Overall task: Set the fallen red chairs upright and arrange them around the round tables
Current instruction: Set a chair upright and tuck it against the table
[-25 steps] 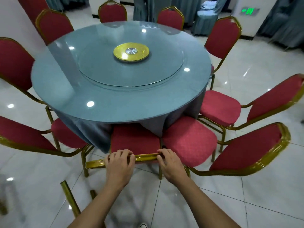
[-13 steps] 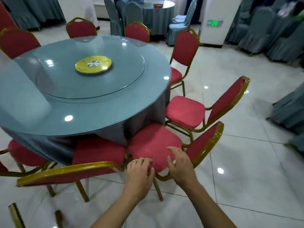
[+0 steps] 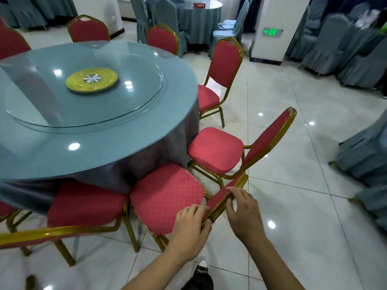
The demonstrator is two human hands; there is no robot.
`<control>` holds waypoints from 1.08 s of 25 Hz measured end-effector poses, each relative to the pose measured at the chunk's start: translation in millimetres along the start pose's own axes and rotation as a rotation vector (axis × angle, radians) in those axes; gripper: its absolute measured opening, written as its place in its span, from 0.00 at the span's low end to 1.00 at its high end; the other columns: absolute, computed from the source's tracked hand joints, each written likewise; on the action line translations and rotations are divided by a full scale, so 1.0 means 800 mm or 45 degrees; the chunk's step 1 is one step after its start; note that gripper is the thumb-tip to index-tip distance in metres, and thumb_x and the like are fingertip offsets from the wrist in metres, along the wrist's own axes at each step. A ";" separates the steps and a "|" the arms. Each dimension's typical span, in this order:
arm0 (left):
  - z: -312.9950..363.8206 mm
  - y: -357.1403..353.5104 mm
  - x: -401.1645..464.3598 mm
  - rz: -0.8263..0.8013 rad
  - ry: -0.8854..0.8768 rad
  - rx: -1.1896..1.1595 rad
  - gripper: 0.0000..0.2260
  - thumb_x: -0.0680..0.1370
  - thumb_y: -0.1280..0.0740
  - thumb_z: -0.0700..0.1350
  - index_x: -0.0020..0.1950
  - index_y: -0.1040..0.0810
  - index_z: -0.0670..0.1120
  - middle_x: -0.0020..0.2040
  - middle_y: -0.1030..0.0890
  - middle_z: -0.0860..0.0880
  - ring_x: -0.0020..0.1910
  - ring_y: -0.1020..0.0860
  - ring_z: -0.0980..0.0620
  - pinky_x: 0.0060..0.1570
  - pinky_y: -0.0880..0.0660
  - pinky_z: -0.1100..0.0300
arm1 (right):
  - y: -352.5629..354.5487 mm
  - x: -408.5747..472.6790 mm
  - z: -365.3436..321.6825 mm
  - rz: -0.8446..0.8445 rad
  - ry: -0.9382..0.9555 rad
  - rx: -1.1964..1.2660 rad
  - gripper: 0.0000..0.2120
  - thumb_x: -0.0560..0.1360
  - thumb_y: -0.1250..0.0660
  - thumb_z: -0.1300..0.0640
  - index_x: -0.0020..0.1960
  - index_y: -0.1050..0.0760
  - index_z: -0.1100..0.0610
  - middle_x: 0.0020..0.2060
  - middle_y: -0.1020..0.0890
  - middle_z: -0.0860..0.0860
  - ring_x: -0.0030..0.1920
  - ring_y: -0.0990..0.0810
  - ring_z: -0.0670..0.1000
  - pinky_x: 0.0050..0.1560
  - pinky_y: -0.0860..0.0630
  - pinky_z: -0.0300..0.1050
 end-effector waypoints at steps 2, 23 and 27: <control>0.018 -0.016 0.046 -0.018 0.028 -0.048 0.14 0.83 0.44 0.55 0.68 0.32 0.58 0.63 0.29 0.60 0.60 0.33 0.58 0.66 0.36 0.57 | 0.007 0.040 0.024 -0.038 0.007 -0.037 0.14 0.80 0.34 0.53 0.66 0.26 0.48 0.58 0.20 0.45 0.58 0.23 0.47 0.64 0.26 0.46; 0.269 -0.218 0.510 -0.183 0.266 -0.213 0.27 0.82 0.54 0.66 0.79 0.57 0.65 0.81 0.49 0.55 0.80 0.47 0.50 0.78 0.45 0.46 | 0.124 0.476 0.415 -0.282 -0.071 -0.246 0.29 0.82 0.52 0.38 0.81 0.52 0.41 0.81 0.46 0.48 0.79 0.42 0.52 0.76 0.40 0.53; 0.288 -0.252 0.575 -0.006 0.431 -0.147 0.23 0.82 0.58 0.65 0.74 0.65 0.73 0.82 0.53 0.52 0.81 0.53 0.47 0.78 0.55 0.43 | 0.107 0.544 0.441 -0.439 0.203 -0.343 0.30 0.81 0.58 0.36 0.80 0.66 0.38 0.82 0.56 0.47 0.81 0.54 0.49 0.80 0.56 0.52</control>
Point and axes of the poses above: each hand's wrist, its own x-axis towards the middle knuckle, its own y-axis out of the back of the hand, z = x × y, the point moved 10 cm from there along x, towards the middle knuckle
